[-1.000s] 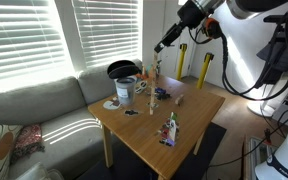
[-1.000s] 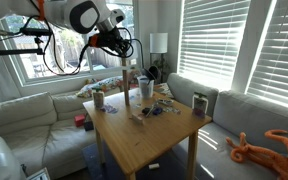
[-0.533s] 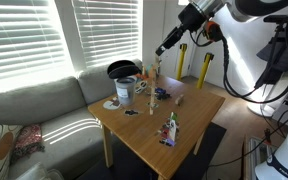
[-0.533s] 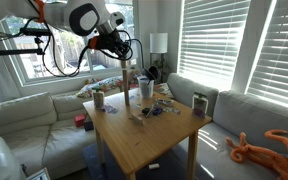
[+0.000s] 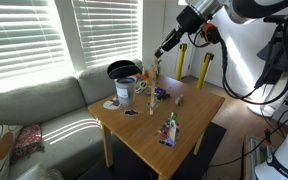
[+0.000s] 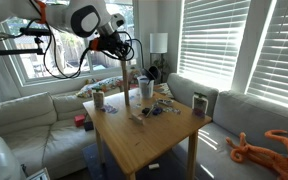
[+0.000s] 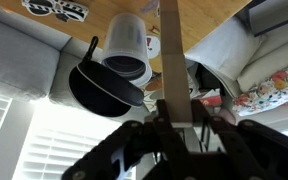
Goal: Take a block and add it upright to the block stack
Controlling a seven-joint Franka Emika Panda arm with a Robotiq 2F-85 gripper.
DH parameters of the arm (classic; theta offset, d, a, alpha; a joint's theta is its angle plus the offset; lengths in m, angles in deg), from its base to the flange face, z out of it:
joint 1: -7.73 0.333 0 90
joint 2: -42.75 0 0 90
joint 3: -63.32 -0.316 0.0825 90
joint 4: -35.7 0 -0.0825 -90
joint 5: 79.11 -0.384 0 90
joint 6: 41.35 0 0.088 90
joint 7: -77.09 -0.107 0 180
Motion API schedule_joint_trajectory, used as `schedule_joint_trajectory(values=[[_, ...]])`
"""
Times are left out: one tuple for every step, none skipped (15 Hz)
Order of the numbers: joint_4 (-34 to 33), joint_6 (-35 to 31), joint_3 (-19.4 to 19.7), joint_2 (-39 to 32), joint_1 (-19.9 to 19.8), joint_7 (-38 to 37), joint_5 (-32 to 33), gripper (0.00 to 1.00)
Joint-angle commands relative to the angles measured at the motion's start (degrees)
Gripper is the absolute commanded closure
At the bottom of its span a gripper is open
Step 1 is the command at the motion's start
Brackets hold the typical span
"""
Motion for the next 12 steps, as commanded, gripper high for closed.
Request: schedule_joint_trajectory(values=[[-0.6,-1.3,0.3,0.0,0.4,1.0,-0.4,0.93],[-0.6,-1.5,0.2,0.0,0.3,0.8,-0.4,0.93],[-0.7,-1.4,0.2,0.1,0.4,0.7,-0.4,0.93],[-0.8,-1.4,0.2,0.2,0.4,0.7,-0.4,0.93],[-0.7,-1.4,0.1,0.2,0.4,0.6,-0.4,0.93],[-0.5,-1.5,0.1,0.2,0.4,0.5,-0.4,0.93],[-0.4,-1.5,0.1,0.3,0.3,0.3,-0.5,0.93],[-0.4,-1.5,0.1,0.3,0.3,0.3,-0.4,0.93],[-0.4,-1.5,0.1,0.3,0.3,0.3,-0.4,0.93],[-0.3,-1.4,0.1,0.3,0.3,0.2,-0.5,0.93],[-0.3,-1.5,0.1,0.3,0.3,0.2,-0.4,0.93],[-0.3,-1.5,0.1,0.3,0.3,0.2,-0.4,0.93]])
